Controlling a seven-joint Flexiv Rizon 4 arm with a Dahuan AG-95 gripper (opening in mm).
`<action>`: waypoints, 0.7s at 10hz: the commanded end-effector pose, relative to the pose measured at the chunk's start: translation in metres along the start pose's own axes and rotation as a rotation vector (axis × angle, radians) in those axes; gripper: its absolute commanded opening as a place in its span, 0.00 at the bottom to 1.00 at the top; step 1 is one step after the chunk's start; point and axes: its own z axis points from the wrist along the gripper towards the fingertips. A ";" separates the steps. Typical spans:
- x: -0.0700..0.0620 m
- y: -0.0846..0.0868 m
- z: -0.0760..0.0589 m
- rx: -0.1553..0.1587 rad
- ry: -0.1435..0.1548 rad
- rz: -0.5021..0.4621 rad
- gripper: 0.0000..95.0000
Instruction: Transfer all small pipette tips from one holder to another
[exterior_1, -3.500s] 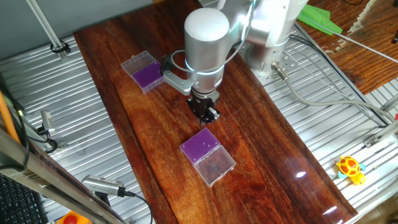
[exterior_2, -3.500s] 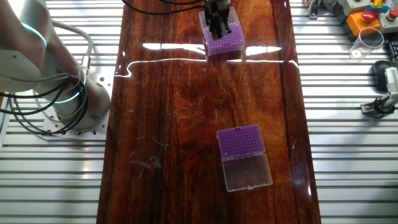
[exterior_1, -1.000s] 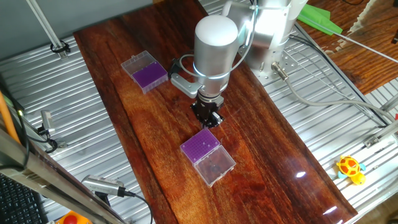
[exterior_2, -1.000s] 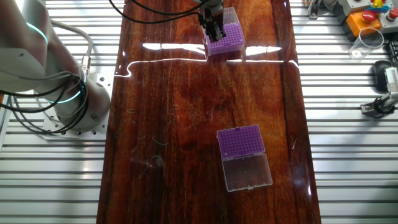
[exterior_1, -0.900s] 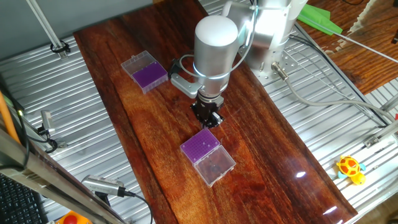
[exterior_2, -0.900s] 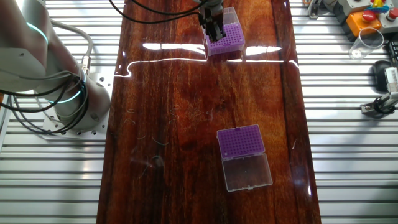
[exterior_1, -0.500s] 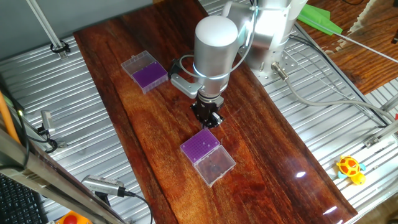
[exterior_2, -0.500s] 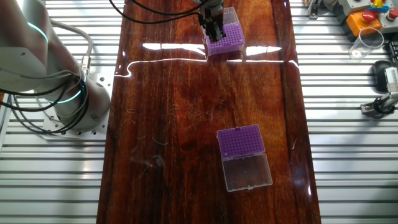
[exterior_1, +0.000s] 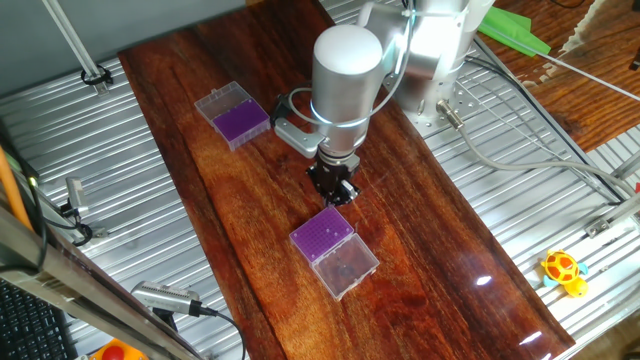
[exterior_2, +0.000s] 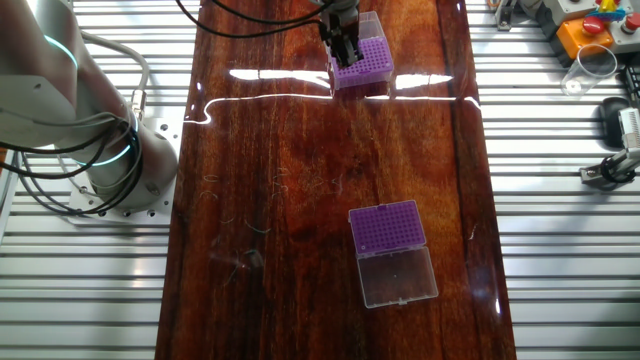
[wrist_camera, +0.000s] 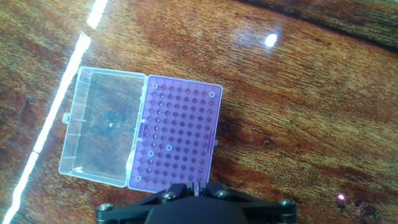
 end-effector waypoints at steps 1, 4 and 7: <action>0.002 0.001 0.000 0.001 -0.002 0.001 0.00; 0.004 0.001 0.000 0.001 -0.004 0.001 0.00; 0.004 0.002 0.001 0.004 -0.002 0.000 0.00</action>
